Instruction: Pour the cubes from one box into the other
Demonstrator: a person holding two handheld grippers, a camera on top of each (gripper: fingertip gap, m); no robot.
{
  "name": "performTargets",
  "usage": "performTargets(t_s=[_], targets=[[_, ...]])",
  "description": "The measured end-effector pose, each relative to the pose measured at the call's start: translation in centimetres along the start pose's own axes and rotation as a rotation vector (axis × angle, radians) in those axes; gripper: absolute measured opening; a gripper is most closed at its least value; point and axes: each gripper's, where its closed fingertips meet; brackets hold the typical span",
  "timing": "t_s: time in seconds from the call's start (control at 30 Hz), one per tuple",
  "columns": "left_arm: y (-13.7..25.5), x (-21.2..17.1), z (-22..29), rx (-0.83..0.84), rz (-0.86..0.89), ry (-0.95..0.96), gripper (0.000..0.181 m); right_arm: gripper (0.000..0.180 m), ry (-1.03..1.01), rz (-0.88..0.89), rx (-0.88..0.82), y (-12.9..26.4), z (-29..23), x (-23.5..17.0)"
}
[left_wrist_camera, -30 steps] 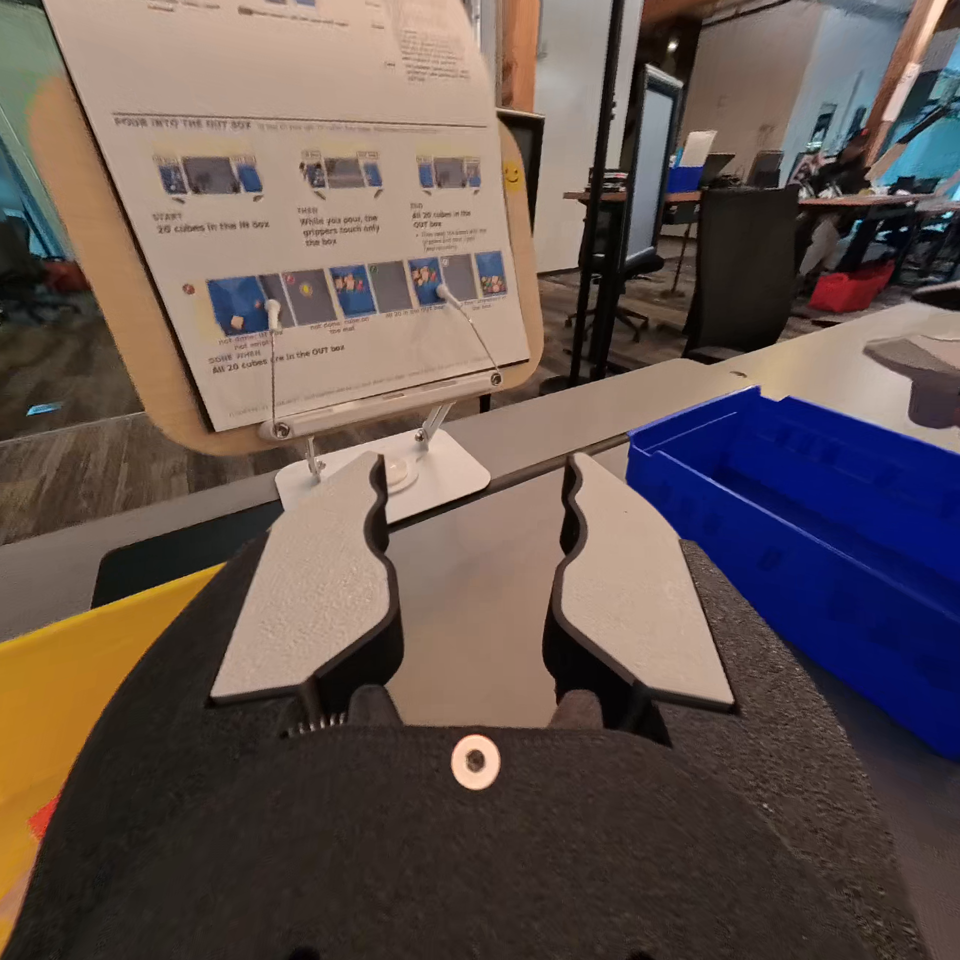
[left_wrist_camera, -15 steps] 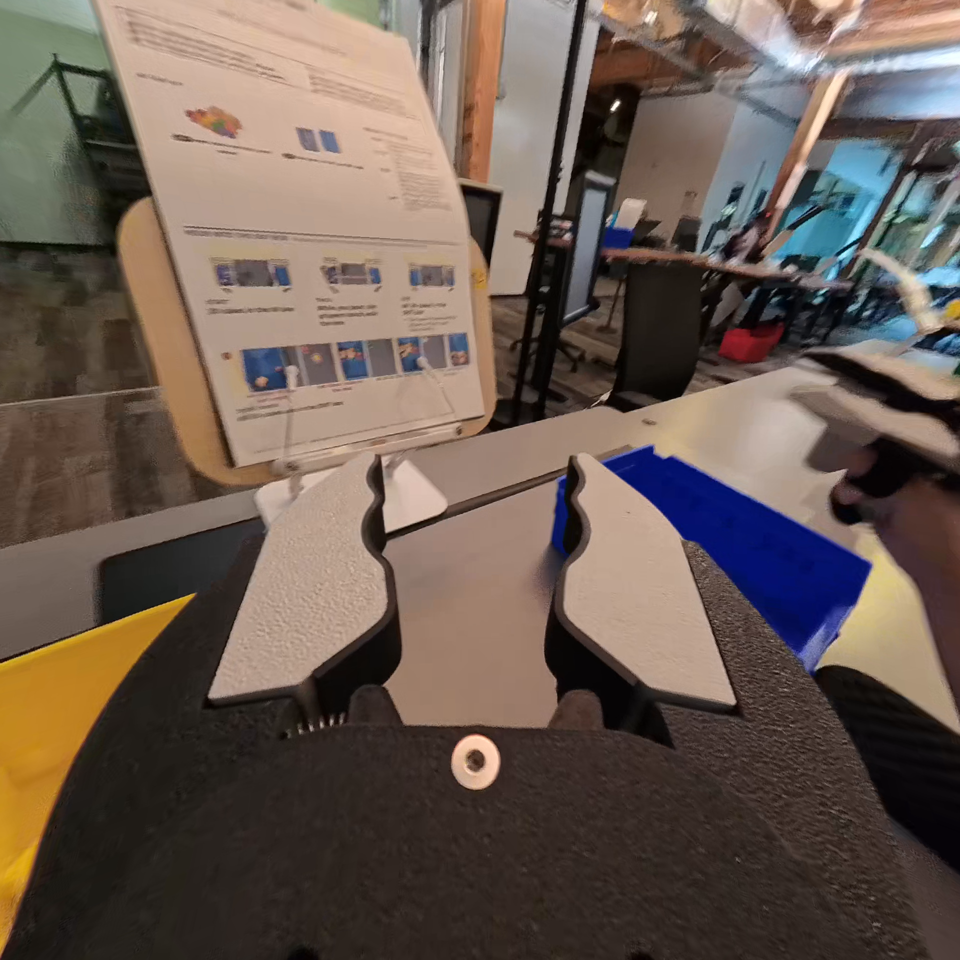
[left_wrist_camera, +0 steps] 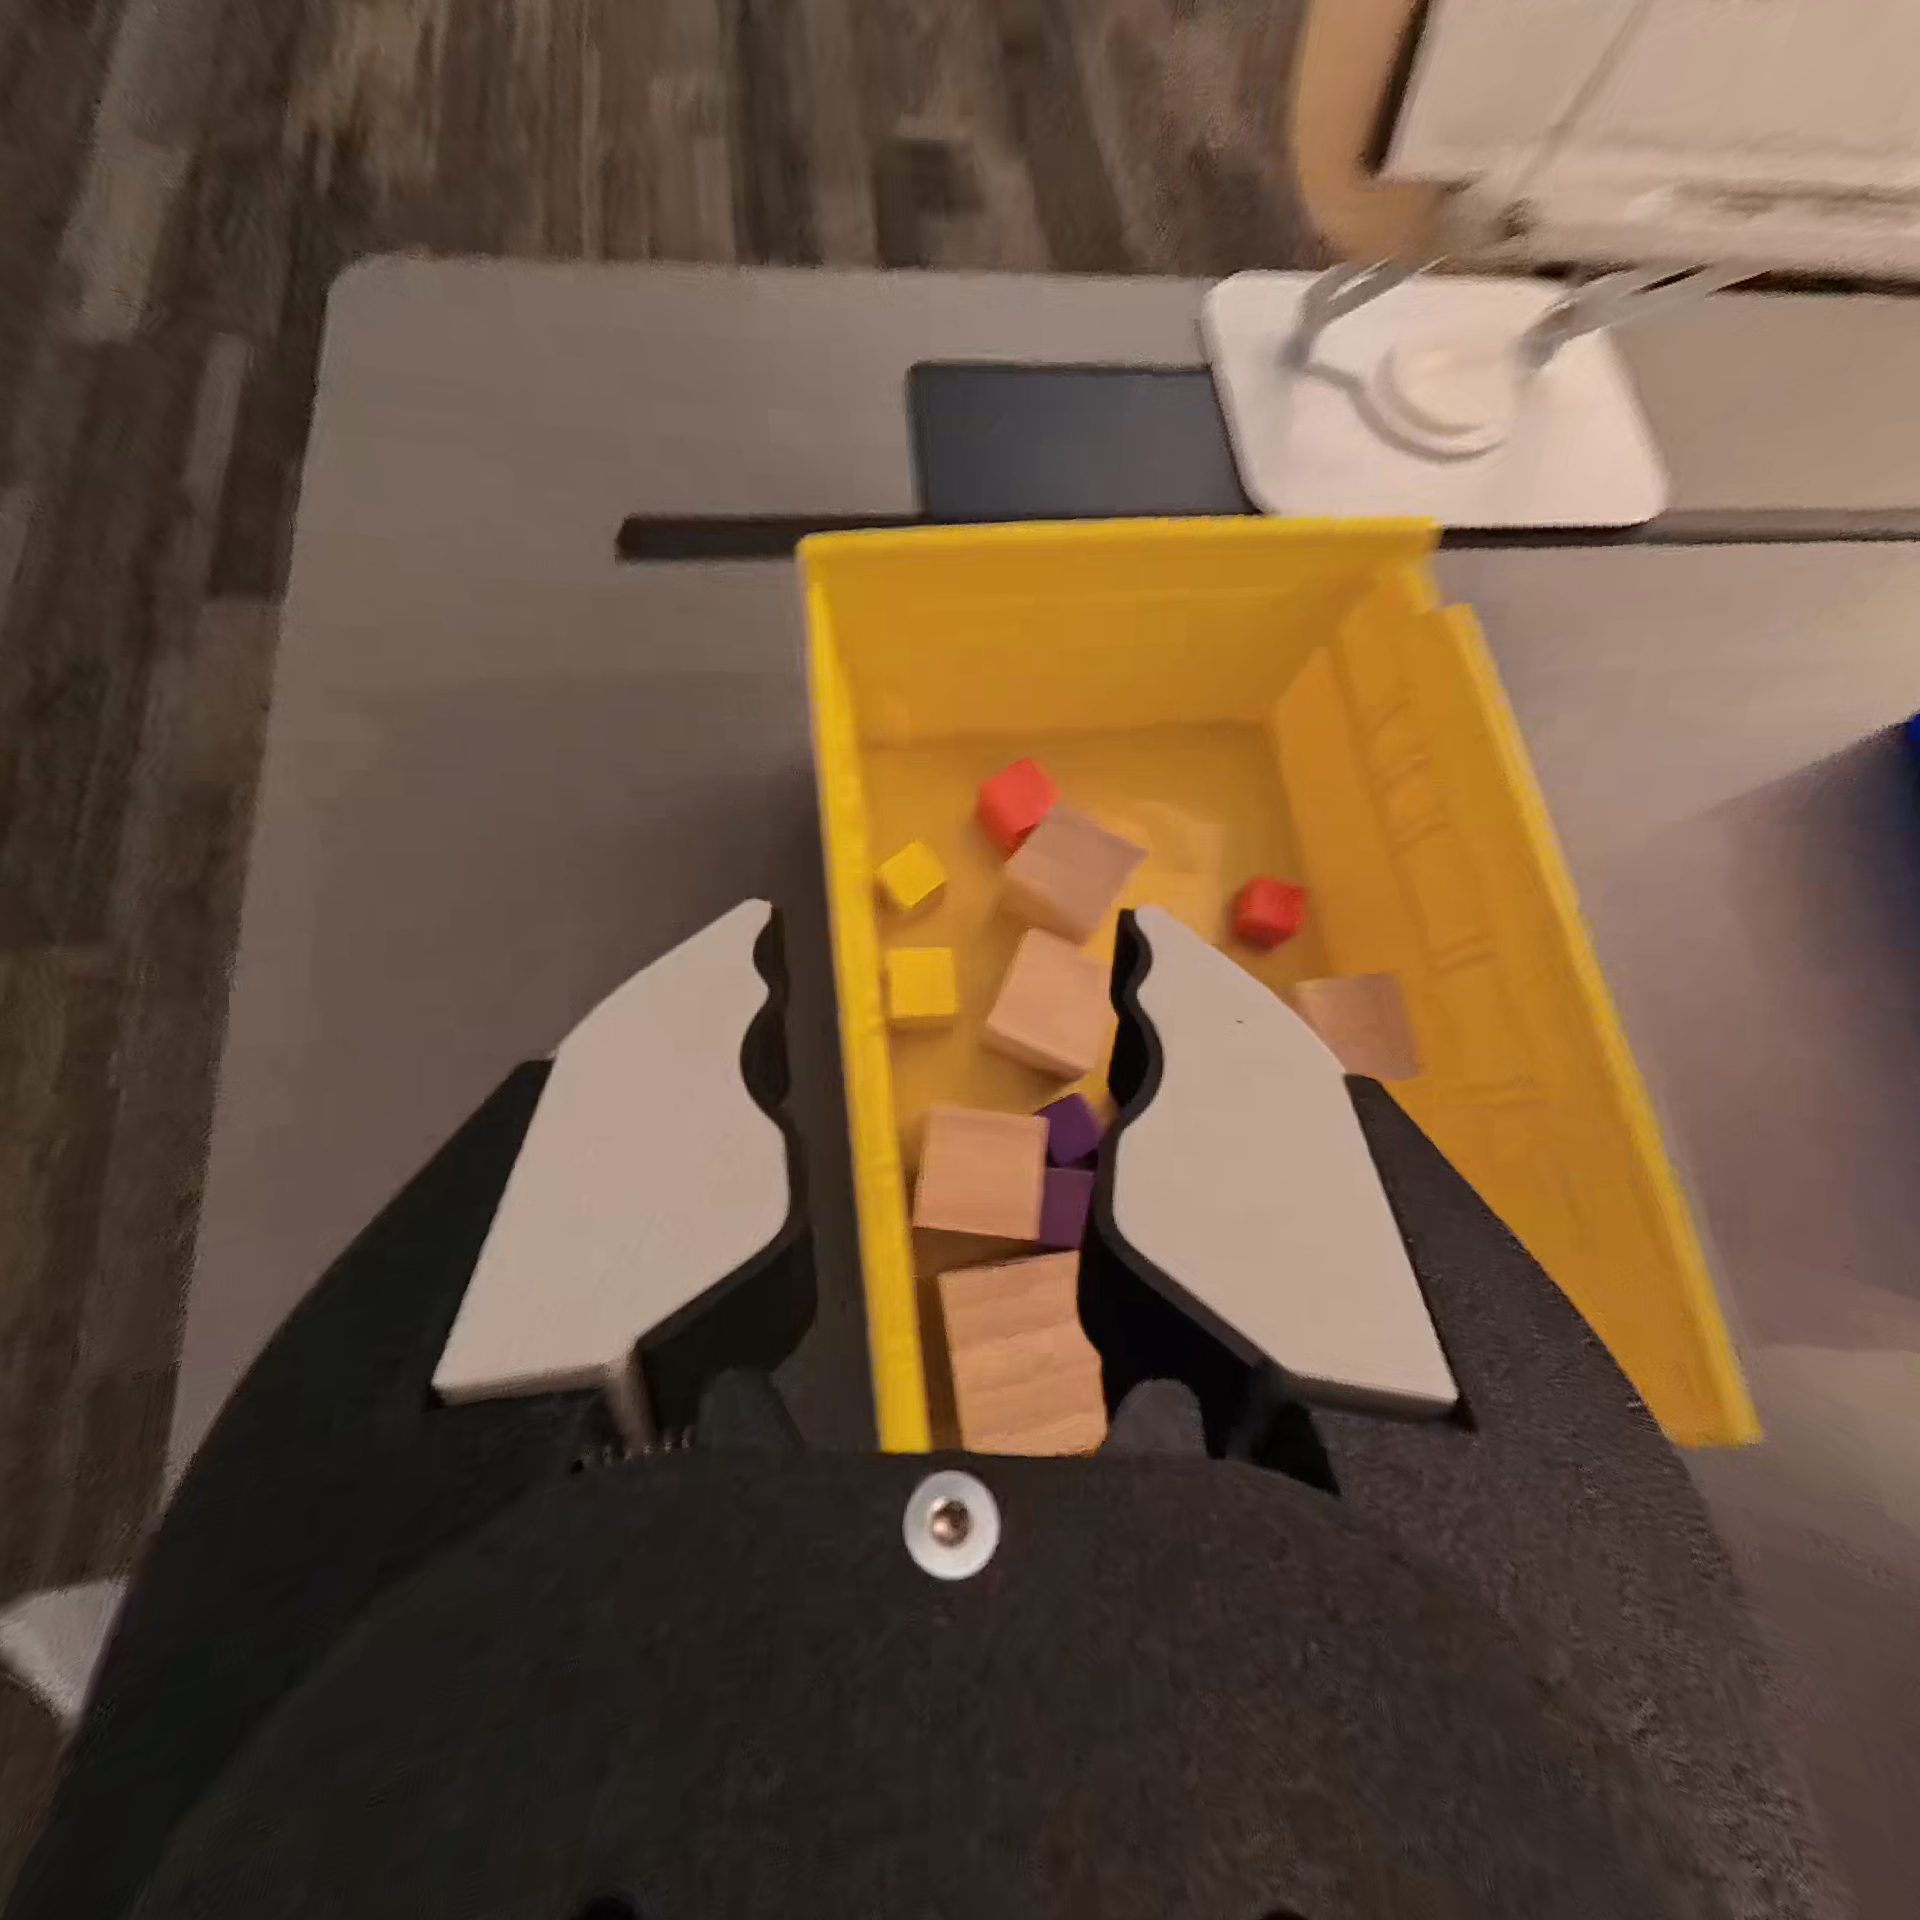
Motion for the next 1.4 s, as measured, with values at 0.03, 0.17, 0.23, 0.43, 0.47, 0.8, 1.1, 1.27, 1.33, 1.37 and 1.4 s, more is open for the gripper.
performTargets(t_s=[0.03, 0.17, 0.23, 0.43, 0.47, 0.8, 1.1, 1.27, 1.33, 1.37, 1.4], targets=[[-0.6, -0.7, -1.1, 0.029, -0.031, 0.009, 0.067, 0.068, -0.048, -0.067, 0.009, -1.9, 0.1, -1.1], [-2.4, -1.8, -2.5, 0.01, -0.064, 0.055, 0.068, 0.068, -0.105, -0.278, -0.102, -7.9, 1.5, -4.6], [-3.4, -2.2, -2.1, -0.038, -0.08, 0.08, 0.064, 0.07, -0.113, -0.361, -0.18, -9.9, 2.2, -6.1], [-6.2, -4.8, -1.8, -0.057, -0.256, 0.056, 0.052, 0.075, -0.169, -0.548, -0.351, -12.9, 4.0, -8.9], [-6.6, -4.9, -1.5, -0.079, -0.264, 0.064, 0.047, 0.07, -0.196, -0.574, -0.365, -13.1, 4.1, -9.2], [-9.0, -8.9, -0.5, -0.163, -0.506, 0.111, 0.007, 0.031, -0.257, -0.806, -0.49, -14.2, 4.7, -12.5], [-8.8, -9.1, 0.0, -0.208, -0.513, 0.09, 0.008, 0.017, -0.273, -0.905, -0.569, -13.9, 5.4, -13.0], [-8.4, -9.3, 1.7, -0.219, -0.585, -0.005, 0.008, 0.005, -0.291, -0.899, -0.595, -13.2, 7.0, -12.4], [-8.9, -8.7, 2.7, -0.233, -0.566, -0.013, 0.008, 0.005, -0.311, -0.891, -0.6, -12.4, 7.8, -12.0], [-9.1, -8.2, 3.1, -0.242, -0.55, -0.012, 0.008, 0.005, -0.32, -0.883, -0.605, -12.0, 8.1, -11.7], [-9.1, -7.7, 3.6, -0.246, -0.536, -0.02, 0.009, 0.005, -0.327, -0.877, -0.607, -11.5, 8.4, -11.2]])
Point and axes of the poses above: each gripper's, where its closed fingertips meet, y back along the fingers, x out of its top, z = x × y across the jaws, and after that the axes turned 13 degrees about -y, right-handed
